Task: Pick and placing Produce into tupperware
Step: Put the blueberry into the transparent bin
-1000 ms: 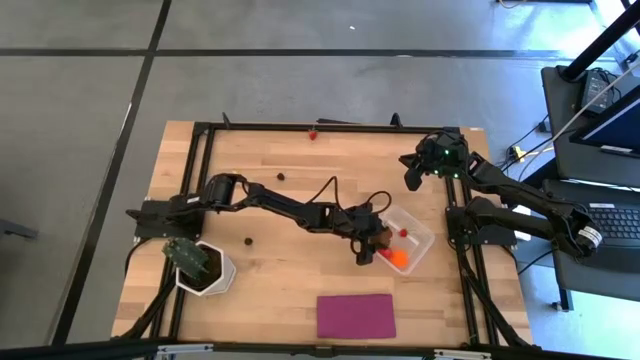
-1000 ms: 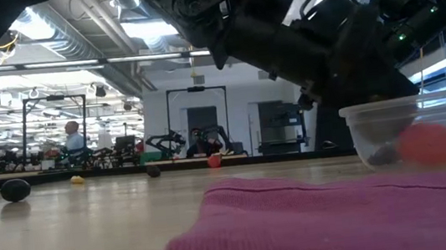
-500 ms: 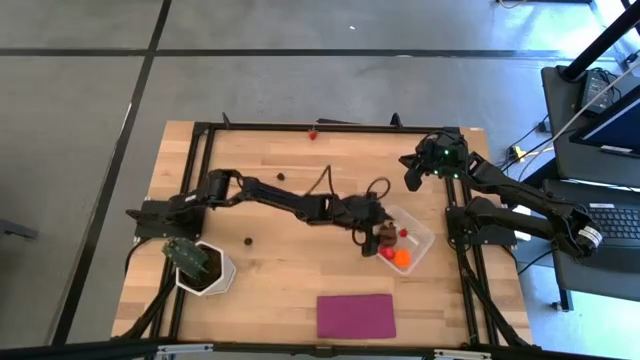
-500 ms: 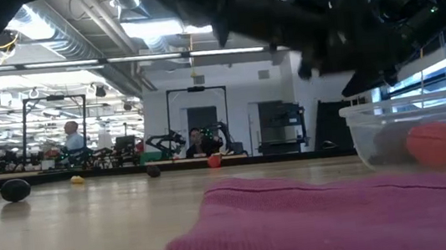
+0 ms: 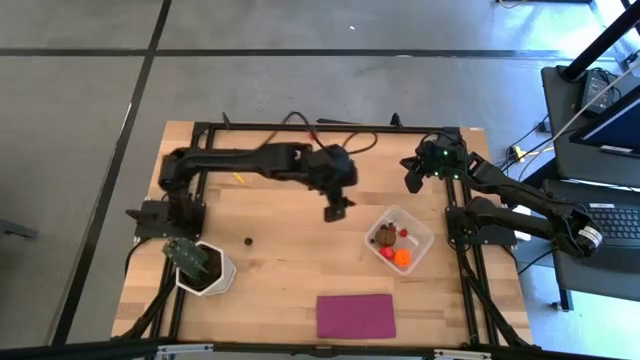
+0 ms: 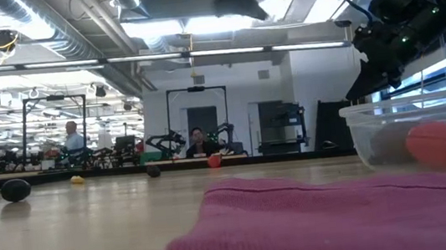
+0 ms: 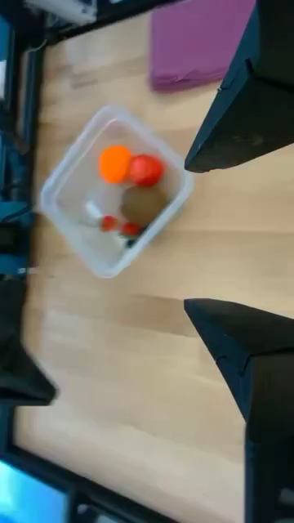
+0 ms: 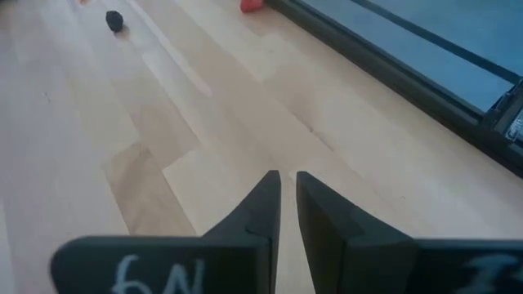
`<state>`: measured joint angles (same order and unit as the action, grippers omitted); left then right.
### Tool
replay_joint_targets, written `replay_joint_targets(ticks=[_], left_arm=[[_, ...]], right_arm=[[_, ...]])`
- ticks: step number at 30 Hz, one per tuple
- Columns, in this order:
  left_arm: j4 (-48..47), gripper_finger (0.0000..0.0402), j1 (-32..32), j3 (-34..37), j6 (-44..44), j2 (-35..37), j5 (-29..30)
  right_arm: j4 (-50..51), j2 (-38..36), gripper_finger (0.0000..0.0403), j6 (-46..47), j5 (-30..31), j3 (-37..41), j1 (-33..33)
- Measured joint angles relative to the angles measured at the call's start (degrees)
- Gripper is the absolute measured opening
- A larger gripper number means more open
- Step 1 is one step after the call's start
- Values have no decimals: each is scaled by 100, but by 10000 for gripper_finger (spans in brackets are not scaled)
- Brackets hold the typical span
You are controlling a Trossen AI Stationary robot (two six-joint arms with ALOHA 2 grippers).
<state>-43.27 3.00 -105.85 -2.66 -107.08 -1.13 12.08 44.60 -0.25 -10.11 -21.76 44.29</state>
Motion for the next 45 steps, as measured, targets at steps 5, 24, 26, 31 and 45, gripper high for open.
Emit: replay_joint_targets(ticks=[5,24,26,31,45], left_arm=[[-1678,259,-84,-8,-229,442,313],[-3510,259,-585,2034,-244,362,165],[-3274,259,-658,2372,-9,364,9],[-2646,259,-882,3187,-18,362,-446],[-2095,259,-1287,4124,-46,362,-393]], right_arm=[[13,0,46,-1,0,0,0],[33,0,46,170,0,0,-2],[44,0,46,173,2,0,0],[57,0,46,168,0,0,-2],[59,0,46,137,2,0,-2]])
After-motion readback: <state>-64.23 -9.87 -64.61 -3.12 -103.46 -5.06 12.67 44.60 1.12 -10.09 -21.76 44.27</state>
